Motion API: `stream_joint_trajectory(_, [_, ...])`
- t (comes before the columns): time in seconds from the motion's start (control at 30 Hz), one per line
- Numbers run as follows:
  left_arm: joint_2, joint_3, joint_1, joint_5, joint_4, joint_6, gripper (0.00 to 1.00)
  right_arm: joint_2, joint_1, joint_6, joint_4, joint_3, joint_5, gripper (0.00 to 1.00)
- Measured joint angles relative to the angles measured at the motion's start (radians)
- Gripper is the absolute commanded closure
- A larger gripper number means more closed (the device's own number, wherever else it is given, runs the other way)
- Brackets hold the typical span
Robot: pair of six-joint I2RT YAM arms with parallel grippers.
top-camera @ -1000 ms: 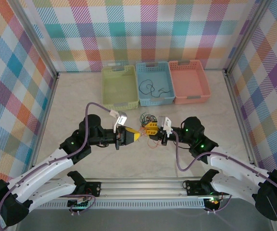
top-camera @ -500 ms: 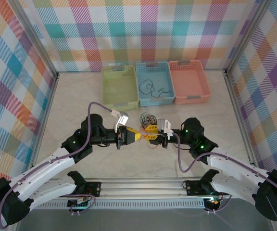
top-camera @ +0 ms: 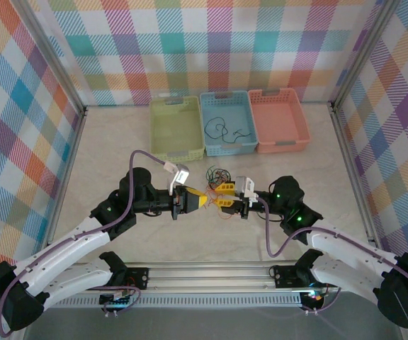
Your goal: Untangle the cables
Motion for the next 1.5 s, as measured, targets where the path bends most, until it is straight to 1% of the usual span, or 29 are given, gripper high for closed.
stream_joint_trajectory(0.07, [0.000, 0.000, 0.000, 0.000, 0.000, 0.000, 1.00, 0.000, 0.000, 0.003, 0.003, 0.000, 0.000, 0.62])
stream_joint_trajectory(0.5, [0.000, 0.000, 0.000, 0.000, 0.000, 0.000, 1.00, 0.000, 0.000, 0.023, 0.011, 0.000, -0.008, 0.61])
stream_joint_trajectory(0.57, [0.000, 0.000, 0.000, 0.000, 0.000, 0.000, 1.00, 0.000, 0.000, 0.029, 0.014, 0.000, -0.008, 0.58])
stream_joint_trajectory(0.7, [0.000, 0.000, 0.000, -0.001, 0.000, 0.000, 1.00, 0.006, 0.000, 0.050, 0.037, 0.000, -0.008, 0.57])
stream_joint_trajectory(1.03, [0.003, -0.015, 0.000, -0.013, 0.002, 0.000, 1.00, 0.062, 0.000, 0.145, 0.117, 0.000, -0.003, 0.58])
stream_joint_trajectory(1.13, [0.003, -0.023, 0.000, -0.024, 0.003, 0.000, 1.00, 0.062, 0.000, 0.165, 0.134, -0.003, 0.013, 0.56])
stream_joint_trajectory(1.33, [0.002, -0.043, 0.000, -0.046, 0.006, 0.001, 1.00, 0.063, 0.000, 0.201, 0.153, -0.013, 0.065, 0.57])
stream_joint_trajectory(1.5, [0.001, -0.054, -0.001, -0.065, 0.023, 0.001, 1.00, 0.070, 0.000, 0.211, 0.153, -0.013, 0.073, 0.57])
